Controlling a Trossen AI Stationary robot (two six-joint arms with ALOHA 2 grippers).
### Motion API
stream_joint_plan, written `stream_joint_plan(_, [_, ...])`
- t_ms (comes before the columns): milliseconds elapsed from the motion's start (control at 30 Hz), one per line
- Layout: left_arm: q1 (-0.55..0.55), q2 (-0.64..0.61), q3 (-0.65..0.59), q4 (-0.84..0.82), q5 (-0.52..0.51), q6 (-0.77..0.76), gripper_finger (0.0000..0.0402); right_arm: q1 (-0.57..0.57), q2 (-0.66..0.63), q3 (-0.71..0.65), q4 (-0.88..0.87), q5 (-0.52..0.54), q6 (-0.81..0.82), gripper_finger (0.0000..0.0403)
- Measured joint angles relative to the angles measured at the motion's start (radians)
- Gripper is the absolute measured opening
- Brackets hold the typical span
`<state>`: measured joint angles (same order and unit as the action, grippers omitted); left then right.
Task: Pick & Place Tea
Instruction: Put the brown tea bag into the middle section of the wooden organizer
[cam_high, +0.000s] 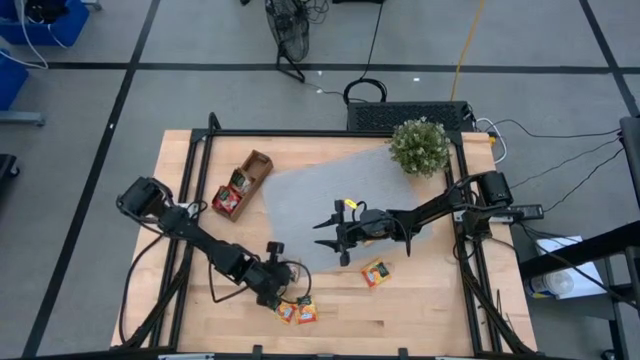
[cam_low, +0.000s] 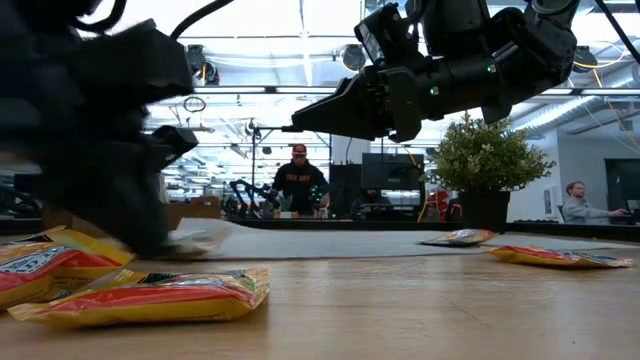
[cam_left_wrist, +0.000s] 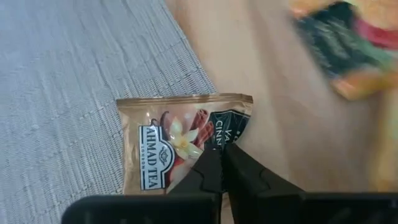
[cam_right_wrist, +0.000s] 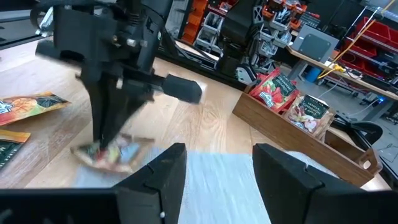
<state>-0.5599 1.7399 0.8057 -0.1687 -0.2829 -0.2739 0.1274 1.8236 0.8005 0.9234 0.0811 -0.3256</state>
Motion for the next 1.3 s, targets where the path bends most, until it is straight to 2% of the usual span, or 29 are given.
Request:
stream_joint_plan(133, [-0.010, -0.102, 0.046, -0.104, 0.048, -0.001, 0.0008, 0.002, 0.000, 0.000, 0.000, 0.000, 0.000, 0.0171])
stream_joint_plan(333, [-0.012, -0.285, 0.072, -0.171, -0.040, -0.054, 0.0008, 0.005, 0.000, 0.000, 0.000, 0.000, 0.000, 0.0171])
stream_joint_plan(500, [-0.012, -0.382, 0.076, -0.155, -0.097, -0.014, 0.0006, 0.005, 0.000, 0.000, 0.000, 0.000, 0.000, 0.0171])
stream_joint_plan(700, [-0.007, -0.371, 0.067, -0.168, -0.107, 0.036, 0.0006, 0.005, 0.000, 0.000, 0.000, 0.000, 0.000, 0.0171])
stream_joint_plan(833, [0.012, -0.330, 0.058, -0.212, -0.109, -0.012, 0.0008, 0.005, 0.000, 0.000, 0.000, 0.000, 0.000, 0.0171])
stream_joint_plan(1133, [0.024, -0.217, 0.058, -0.203, -0.076, -0.024, 0.0038, 0.006, 0.000, 0.000, 0.000, 0.000, 0.001, 0.0171])
stream_joint_plan(1300, [0.024, -0.175, 0.058, -0.189, -0.073, -0.081, 0.0044, 0.006, 0.000, 0.000, 0.000, 0.000, 0.003, 0.0171])
